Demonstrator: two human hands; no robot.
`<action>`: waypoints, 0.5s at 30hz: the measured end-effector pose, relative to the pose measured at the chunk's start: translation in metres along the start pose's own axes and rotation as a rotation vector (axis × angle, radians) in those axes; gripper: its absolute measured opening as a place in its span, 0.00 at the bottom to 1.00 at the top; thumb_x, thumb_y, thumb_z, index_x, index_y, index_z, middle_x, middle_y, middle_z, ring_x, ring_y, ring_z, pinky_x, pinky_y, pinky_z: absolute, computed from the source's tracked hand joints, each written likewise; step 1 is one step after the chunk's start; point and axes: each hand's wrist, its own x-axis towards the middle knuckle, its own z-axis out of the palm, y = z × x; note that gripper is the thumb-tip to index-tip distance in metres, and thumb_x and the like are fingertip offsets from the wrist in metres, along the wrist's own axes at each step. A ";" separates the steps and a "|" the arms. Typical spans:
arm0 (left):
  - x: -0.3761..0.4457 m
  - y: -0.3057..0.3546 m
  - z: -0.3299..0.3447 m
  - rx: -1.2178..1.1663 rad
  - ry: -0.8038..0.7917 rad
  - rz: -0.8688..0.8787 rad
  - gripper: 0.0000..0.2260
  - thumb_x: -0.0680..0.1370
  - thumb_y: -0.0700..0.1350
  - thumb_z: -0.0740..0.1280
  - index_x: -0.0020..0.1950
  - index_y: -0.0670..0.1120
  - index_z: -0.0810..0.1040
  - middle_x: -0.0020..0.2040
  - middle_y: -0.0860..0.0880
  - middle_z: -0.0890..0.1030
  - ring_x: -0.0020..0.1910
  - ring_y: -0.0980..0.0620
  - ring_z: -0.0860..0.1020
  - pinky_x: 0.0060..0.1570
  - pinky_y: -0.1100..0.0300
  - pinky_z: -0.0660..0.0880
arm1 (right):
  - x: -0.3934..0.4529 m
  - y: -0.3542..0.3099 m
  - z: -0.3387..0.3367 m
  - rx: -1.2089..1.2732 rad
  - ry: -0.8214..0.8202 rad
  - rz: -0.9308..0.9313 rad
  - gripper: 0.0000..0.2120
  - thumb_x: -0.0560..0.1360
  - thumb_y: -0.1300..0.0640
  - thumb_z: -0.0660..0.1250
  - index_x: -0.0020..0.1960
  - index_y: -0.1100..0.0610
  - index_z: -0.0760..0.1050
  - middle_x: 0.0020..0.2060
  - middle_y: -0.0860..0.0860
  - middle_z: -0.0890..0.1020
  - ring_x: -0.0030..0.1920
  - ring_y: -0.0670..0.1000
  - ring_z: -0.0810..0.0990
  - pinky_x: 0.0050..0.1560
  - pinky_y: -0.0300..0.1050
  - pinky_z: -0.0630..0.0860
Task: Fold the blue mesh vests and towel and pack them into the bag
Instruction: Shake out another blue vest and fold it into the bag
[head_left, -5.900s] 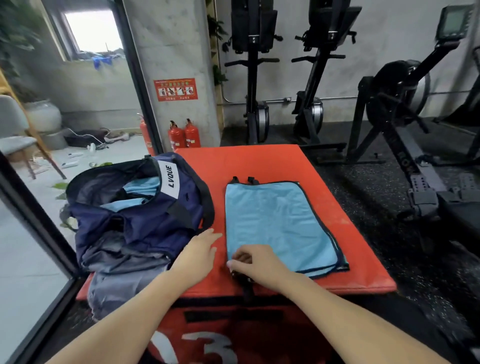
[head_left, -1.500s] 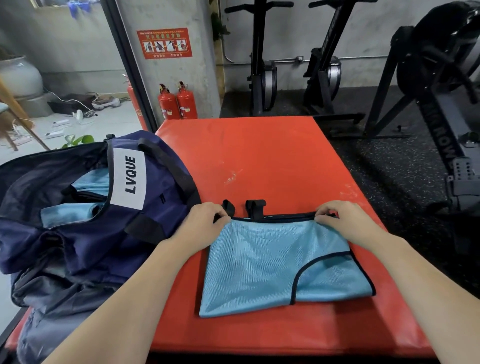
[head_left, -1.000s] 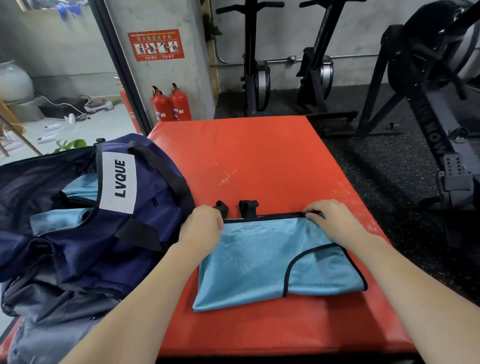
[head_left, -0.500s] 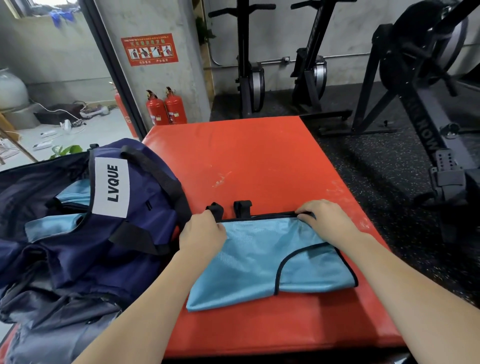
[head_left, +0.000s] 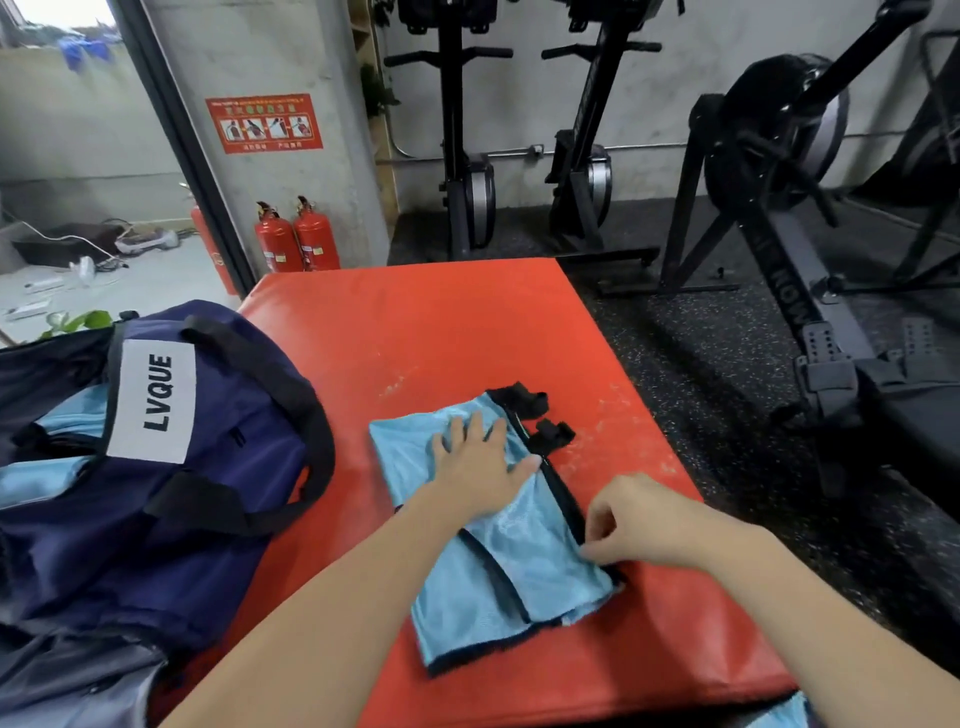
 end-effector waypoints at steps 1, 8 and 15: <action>0.001 0.010 0.002 -0.020 -0.028 0.062 0.35 0.79 0.70 0.49 0.81 0.52 0.53 0.81 0.43 0.49 0.79 0.42 0.43 0.74 0.38 0.43 | -0.006 -0.004 0.004 0.001 -0.028 -0.016 0.09 0.66 0.46 0.72 0.34 0.50 0.80 0.31 0.48 0.84 0.35 0.47 0.83 0.37 0.42 0.77; -0.020 0.040 0.004 -0.080 0.081 0.261 0.24 0.85 0.58 0.50 0.79 0.51 0.61 0.81 0.45 0.55 0.80 0.47 0.49 0.76 0.45 0.44 | -0.029 -0.024 0.009 -0.169 0.152 -0.044 0.10 0.72 0.45 0.65 0.38 0.50 0.72 0.38 0.45 0.77 0.47 0.51 0.78 0.42 0.46 0.73; -0.057 -0.016 -0.005 0.038 0.257 0.136 0.24 0.85 0.54 0.48 0.80 0.46 0.58 0.81 0.47 0.54 0.80 0.50 0.47 0.78 0.51 0.44 | 0.020 -0.048 0.046 -0.029 0.424 -0.193 0.25 0.80 0.52 0.54 0.73 0.61 0.68 0.72 0.55 0.70 0.72 0.55 0.69 0.74 0.45 0.62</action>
